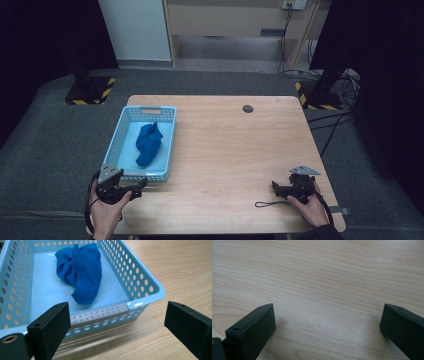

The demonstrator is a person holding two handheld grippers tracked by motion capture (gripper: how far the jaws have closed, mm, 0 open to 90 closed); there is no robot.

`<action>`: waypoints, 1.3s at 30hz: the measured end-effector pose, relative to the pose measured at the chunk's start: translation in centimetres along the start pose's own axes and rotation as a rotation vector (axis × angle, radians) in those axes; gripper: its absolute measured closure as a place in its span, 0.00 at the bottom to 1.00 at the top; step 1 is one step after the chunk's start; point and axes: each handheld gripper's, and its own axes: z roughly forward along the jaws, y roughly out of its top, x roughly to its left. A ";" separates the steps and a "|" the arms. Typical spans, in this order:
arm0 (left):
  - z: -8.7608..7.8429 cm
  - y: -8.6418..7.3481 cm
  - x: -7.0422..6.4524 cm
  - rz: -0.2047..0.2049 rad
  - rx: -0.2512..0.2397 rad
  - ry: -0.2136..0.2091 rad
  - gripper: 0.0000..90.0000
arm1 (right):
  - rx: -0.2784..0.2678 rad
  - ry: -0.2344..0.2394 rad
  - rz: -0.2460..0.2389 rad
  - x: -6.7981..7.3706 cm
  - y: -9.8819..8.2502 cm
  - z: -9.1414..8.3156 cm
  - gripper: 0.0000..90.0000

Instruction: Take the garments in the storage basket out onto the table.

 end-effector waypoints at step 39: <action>2.6 4.1 1.3 0.005 0.003 0.009 0.05 | 0.000 0.000 0.000 0.0 0.0 0.0 0.01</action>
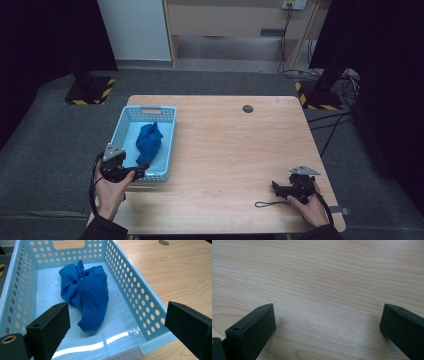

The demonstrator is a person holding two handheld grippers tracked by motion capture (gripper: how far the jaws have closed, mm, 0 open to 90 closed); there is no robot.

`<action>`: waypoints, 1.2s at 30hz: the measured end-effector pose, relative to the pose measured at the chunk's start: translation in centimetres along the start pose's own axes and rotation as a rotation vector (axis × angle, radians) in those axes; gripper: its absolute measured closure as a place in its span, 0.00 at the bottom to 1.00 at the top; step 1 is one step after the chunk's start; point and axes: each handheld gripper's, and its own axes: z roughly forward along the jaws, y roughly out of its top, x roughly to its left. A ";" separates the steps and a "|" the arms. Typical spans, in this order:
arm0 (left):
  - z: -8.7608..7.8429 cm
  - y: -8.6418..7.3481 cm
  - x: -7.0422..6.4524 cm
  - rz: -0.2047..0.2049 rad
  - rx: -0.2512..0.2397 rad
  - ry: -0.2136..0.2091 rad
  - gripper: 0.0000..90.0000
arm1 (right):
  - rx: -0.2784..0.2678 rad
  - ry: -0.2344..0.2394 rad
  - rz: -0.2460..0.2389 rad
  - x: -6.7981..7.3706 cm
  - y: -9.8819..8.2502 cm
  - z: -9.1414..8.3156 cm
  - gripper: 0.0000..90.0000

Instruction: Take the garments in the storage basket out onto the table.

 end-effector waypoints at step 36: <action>2.4 2.5 1.1 0.018 0.030 0.017 0.05 | 0.000 0.000 0.000 0.0 0.0 0.0 0.01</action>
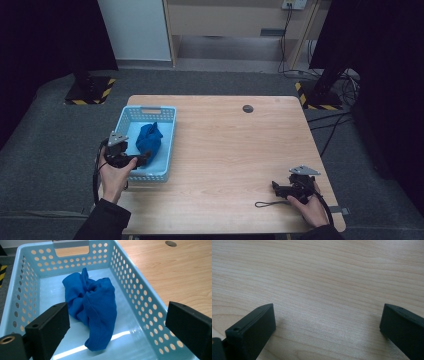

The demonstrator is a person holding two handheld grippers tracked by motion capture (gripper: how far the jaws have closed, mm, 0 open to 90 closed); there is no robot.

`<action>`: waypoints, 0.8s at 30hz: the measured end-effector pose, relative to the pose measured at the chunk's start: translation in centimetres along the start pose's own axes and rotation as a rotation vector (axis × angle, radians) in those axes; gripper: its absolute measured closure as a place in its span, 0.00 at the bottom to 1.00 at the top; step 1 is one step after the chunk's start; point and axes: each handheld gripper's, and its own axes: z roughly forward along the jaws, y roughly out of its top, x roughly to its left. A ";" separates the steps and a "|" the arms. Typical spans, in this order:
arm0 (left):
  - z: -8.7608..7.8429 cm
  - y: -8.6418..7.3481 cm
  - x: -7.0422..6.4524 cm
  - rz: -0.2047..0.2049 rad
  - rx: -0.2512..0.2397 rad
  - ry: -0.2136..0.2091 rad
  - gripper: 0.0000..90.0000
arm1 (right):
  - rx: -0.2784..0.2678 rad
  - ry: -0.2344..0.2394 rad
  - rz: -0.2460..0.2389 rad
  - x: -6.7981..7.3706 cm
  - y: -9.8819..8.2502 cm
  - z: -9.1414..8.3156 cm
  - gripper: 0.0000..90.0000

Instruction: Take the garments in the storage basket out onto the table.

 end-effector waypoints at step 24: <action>1.9 1.0 0.7 0.012 0.034 0.009 0.05 | 0.000 0.000 0.000 0.0 0.0 0.0 0.01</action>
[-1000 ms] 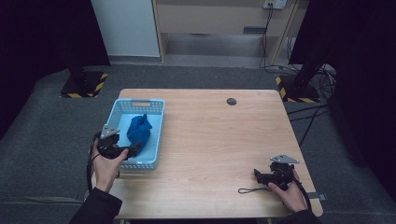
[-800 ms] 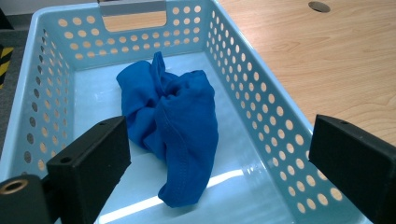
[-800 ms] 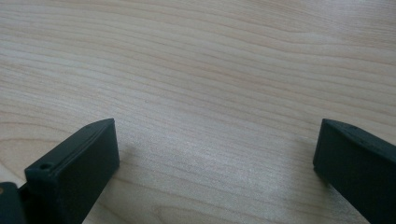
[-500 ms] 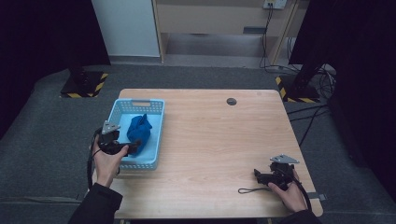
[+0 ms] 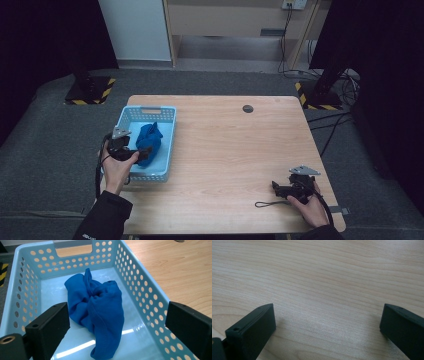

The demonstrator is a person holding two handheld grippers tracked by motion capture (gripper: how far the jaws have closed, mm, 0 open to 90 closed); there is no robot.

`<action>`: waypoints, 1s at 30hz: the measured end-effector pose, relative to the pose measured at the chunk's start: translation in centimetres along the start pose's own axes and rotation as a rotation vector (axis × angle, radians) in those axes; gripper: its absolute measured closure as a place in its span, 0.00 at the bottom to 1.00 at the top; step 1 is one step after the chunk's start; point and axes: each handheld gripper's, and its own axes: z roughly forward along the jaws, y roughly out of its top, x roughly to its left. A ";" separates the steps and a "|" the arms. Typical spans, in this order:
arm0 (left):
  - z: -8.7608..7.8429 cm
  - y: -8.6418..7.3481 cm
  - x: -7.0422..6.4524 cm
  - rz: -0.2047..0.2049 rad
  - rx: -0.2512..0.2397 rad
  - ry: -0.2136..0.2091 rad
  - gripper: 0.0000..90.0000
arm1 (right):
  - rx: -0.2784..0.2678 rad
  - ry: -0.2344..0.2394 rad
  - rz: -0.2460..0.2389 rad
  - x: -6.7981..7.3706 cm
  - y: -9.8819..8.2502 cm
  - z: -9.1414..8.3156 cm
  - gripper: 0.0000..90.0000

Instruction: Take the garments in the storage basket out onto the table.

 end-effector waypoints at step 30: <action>2.5 1.0 0.8 0.030 0.054 0.009 0.05 | 0.000 0.000 0.000 0.0 0.0 0.0 0.01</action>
